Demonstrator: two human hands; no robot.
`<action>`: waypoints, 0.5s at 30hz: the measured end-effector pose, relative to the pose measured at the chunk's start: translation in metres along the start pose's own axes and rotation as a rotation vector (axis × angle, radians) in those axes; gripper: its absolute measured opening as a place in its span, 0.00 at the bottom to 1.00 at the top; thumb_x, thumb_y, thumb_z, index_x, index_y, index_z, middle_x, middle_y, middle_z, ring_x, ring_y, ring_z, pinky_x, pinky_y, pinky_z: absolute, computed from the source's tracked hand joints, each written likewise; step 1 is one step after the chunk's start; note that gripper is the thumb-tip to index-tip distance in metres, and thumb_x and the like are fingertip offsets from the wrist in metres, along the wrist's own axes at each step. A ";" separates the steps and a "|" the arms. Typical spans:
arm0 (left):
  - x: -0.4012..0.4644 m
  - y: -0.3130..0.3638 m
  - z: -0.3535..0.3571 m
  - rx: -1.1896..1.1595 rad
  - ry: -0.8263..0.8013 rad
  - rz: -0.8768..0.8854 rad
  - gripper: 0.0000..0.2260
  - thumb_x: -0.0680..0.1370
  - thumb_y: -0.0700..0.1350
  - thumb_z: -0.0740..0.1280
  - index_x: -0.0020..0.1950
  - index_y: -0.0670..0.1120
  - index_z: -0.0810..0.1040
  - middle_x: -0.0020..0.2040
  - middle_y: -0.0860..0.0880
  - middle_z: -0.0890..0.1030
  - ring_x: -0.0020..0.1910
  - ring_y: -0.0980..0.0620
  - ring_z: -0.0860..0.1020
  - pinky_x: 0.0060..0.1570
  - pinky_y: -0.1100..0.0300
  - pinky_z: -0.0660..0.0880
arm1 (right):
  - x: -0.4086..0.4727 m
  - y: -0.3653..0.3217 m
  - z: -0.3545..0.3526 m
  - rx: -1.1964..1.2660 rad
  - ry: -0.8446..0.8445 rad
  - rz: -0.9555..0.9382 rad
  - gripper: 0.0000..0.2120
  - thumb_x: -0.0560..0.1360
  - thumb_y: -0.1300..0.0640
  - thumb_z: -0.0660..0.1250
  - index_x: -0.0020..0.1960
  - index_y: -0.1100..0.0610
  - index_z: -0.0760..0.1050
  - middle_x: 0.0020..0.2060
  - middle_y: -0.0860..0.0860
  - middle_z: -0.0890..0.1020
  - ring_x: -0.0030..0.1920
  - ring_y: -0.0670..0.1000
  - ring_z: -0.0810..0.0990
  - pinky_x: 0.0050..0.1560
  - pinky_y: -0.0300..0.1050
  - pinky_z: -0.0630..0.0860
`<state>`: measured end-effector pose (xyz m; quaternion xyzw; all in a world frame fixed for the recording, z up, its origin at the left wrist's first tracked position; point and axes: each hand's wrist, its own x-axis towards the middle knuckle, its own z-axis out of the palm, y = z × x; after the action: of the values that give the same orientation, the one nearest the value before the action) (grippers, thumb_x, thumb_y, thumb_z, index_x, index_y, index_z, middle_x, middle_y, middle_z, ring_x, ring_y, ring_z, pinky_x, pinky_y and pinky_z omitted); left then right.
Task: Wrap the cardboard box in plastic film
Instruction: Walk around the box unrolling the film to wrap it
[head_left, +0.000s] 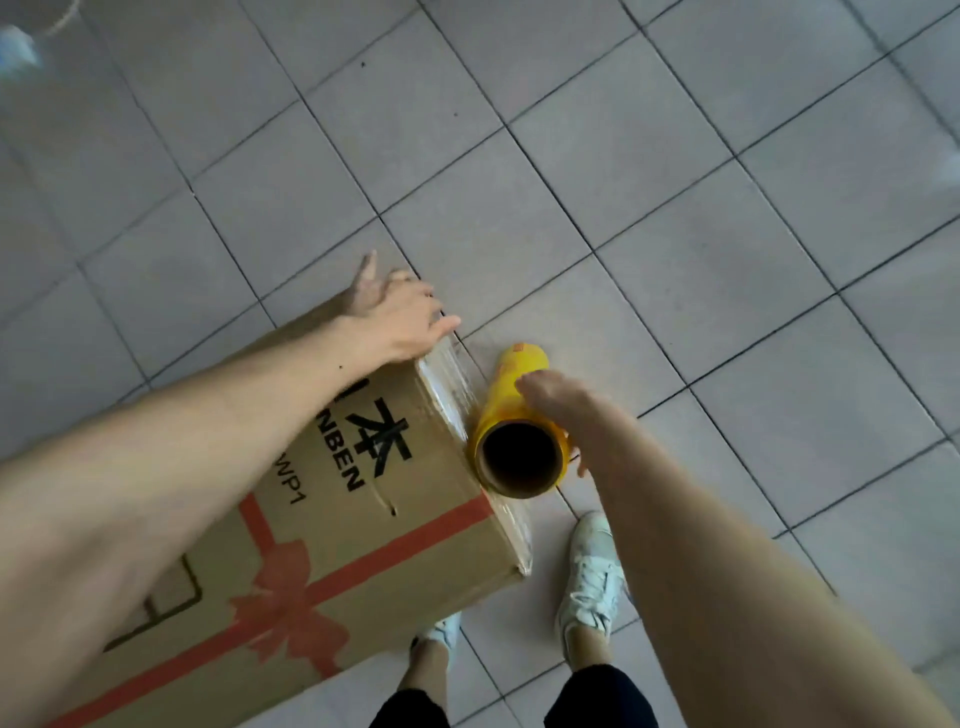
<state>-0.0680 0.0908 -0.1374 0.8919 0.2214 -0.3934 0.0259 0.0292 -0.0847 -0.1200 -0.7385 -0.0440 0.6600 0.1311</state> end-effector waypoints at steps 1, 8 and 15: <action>-0.002 0.007 0.000 0.067 -0.069 0.025 0.28 0.82 0.64 0.44 0.71 0.54 0.73 0.74 0.52 0.70 0.76 0.48 0.61 0.73 0.35 0.40 | 0.009 -0.007 0.007 -0.048 -0.035 -0.004 0.24 0.83 0.50 0.54 0.75 0.61 0.62 0.73 0.59 0.67 0.73 0.58 0.65 0.70 0.50 0.63; -0.017 0.014 -0.007 0.312 -0.168 0.000 0.37 0.80 0.67 0.38 0.68 0.48 0.77 0.70 0.45 0.74 0.77 0.46 0.59 0.73 0.44 0.49 | -0.001 0.044 0.023 0.226 0.044 0.252 0.32 0.63 0.39 0.77 0.54 0.59 0.70 0.46 0.56 0.79 0.45 0.57 0.83 0.47 0.48 0.79; -0.011 0.013 -0.004 0.360 -0.155 -0.004 0.39 0.79 0.69 0.40 0.67 0.44 0.78 0.70 0.41 0.74 0.75 0.44 0.63 0.73 0.41 0.50 | -0.027 0.157 0.045 0.956 -0.008 0.376 0.37 0.64 0.36 0.72 0.61 0.61 0.70 0.49 0.64 0.83 0.46 0.63 0.84 0.50 0.60 0.79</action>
<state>-0.0662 0.0761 -0.1280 0.8488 0.1469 -0.4941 -0.1179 -0.0356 -0.2360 -0.1374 -0.5888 0.3957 0.6212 0.3329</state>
